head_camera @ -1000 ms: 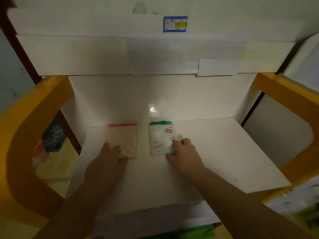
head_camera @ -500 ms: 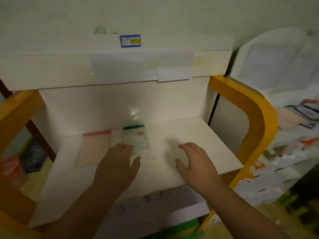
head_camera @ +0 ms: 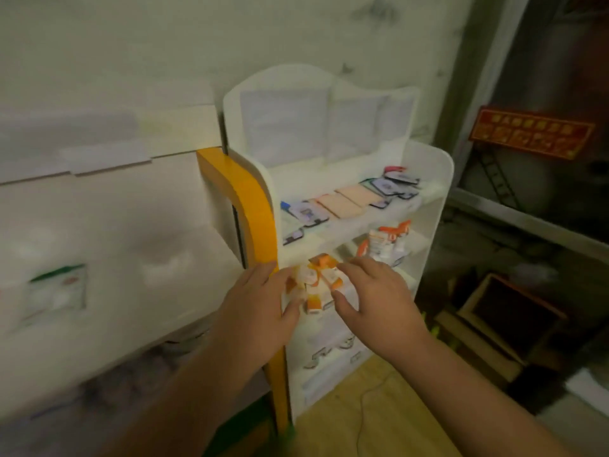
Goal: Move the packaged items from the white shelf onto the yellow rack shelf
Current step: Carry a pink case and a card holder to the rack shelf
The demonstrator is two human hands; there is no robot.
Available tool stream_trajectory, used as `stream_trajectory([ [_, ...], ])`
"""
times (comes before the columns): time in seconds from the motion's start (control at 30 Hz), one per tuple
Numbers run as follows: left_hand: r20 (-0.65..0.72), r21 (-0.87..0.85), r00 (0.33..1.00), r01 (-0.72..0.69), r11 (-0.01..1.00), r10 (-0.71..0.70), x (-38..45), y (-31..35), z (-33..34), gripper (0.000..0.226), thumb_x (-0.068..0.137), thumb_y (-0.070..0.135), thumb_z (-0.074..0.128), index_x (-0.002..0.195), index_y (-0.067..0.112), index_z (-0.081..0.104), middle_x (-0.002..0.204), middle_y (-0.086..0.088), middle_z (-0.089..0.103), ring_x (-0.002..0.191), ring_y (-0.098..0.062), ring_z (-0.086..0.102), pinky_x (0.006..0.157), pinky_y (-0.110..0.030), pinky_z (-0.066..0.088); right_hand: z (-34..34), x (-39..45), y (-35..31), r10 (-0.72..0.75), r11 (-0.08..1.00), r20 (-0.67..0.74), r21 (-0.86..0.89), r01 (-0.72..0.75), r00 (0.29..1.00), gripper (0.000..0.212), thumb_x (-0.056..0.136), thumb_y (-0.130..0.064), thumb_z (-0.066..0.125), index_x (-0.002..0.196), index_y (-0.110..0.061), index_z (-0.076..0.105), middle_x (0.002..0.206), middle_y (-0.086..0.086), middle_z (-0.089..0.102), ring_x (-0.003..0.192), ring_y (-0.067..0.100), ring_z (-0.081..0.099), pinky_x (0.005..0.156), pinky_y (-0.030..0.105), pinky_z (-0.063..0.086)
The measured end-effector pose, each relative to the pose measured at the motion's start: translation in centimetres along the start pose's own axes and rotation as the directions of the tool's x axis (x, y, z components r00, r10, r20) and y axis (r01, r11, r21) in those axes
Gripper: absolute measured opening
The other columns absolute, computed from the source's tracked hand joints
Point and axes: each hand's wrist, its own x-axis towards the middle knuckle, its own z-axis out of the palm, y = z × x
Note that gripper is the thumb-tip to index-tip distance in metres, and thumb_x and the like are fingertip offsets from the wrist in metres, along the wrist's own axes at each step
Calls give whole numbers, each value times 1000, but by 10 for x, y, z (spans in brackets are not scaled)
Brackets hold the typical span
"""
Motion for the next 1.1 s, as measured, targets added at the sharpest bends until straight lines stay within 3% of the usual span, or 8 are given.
stream_trajectory([
  [0.2,56,44,998,-27,999,24,37,74,29,53,93,46,50,143,30,40,151,4,37,139,-17,29,113,-30,26,-26,-1,84,90,995,38,-55,-87,995,60,92,-51,47,145,-26,38,143,0,45,128,24,43,106,38,39],
  [0.53,105,-41,994,7,999,-3,131,125,104,58,94,51,48,147,33,33,157,6,29,145,-16,24,116,-37,26,-11,36,184,131,987,76,-98,-124,988,62,92,-51,46,148,-28,33,147,-4,40,135,18,35,110,33,34],
  [0.7,111,-59,994,5,998,2,201,133,144,57,93,51,47,145,33,35,152,6,35,139,-16,30,113,-32,28,-2,86,247,168,978,129,-150,-148,977,63,93,-51,47,150,-30,31,151,-6,35,139,16,29,114,31,27],
  [0.9,158,-67,985,75,995,-64,276,124,181,56,93,54,43,145,32,36,154,3,32,141,-20,27,112,-39,32,12,151,289,175,978,132,-136,-157,976,62,93,-48,49,149,-27,33,150,-4,37,138,18,31,114,32,28],
  [1.1,177,-67,964,211,975,-197,318,107,198,63,91,57,44,147,29,34,153,0,34,139,-24,31,112,-42,33,39,211,312,91,994,155,-72,-81,984,57,91,-48,49,144,-29,41,145,-6,43,133,17,37,111,31,31],
])
